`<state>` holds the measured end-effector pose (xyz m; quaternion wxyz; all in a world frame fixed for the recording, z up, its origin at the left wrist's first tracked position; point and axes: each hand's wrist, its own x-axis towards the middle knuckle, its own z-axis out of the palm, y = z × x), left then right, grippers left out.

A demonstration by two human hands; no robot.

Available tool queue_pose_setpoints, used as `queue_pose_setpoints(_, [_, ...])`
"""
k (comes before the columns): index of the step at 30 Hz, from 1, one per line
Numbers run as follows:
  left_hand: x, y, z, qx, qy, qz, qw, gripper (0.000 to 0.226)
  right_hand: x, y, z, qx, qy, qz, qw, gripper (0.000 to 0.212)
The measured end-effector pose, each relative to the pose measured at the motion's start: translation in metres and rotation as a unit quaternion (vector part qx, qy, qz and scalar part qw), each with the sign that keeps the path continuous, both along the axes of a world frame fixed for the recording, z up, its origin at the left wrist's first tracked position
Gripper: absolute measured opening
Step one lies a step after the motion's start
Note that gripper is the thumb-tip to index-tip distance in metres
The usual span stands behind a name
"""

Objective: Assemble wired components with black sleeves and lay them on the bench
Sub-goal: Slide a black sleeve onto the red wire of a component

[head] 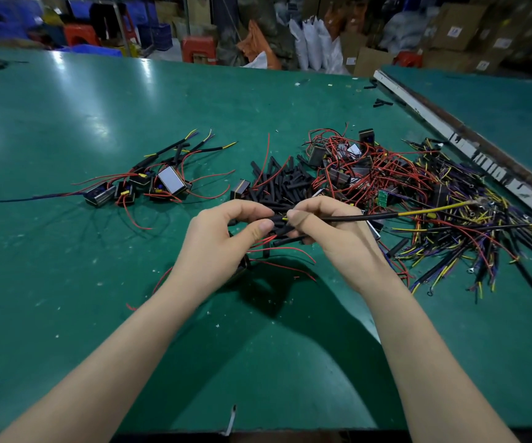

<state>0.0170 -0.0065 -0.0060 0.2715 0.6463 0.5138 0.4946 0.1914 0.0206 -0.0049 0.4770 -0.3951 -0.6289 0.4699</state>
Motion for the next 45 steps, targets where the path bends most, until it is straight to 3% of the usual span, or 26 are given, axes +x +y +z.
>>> queue_pose_setpoints(8, [0.006, -0.001, -0.004, -0.041, -0.096, 0.016, 0.994, 0.011, -0.004, -0.001, 0.000, 0.017, 0.010, -0.001, 1.000, 0.014])
queue_pose_setpoints(18, [0.002, -0.004, 0.004, -0.043, 0.045, -0.006, 0.998, 0.008, -0.006, -0.001, -0.001, -0.011, 0.035, 0.002, 0.999, 0.013])
queue_pose_setpoints(27, [0.009, -0.010, 0.004, 0.005, 0.011, 0.040, 0.999, 0.013, -0.006, 0.000, -0.002, -0.038, 0.053, 0.003, 0.998, 0.017])
queue_pose_setpoints(31, [0.009, -0.011, 0.004, 0.029, 0.029, 0.048, 0.998, 0.017, -0.003, -0.001, -0.001, -0.013, 0.006, 0.005, 1.000, 0.019])
queue_pose_setpoints(40, [0.007, -0.007, 0.011, 0.016, 0.185, 0.054, 0.981, 0.010, -0.001, -0.003, 0.002, -0.015, -0.003, 0.017, 1.000, 0.008])
queue_pose_setpoints(45, [0.011, -0.012, 0.014, 0.024, 0.127, 0.078, 0.988, 0.011, 0.001, -0.003, 0.004, -0.021, 0.014, -0.001, 1.000, 0.028])
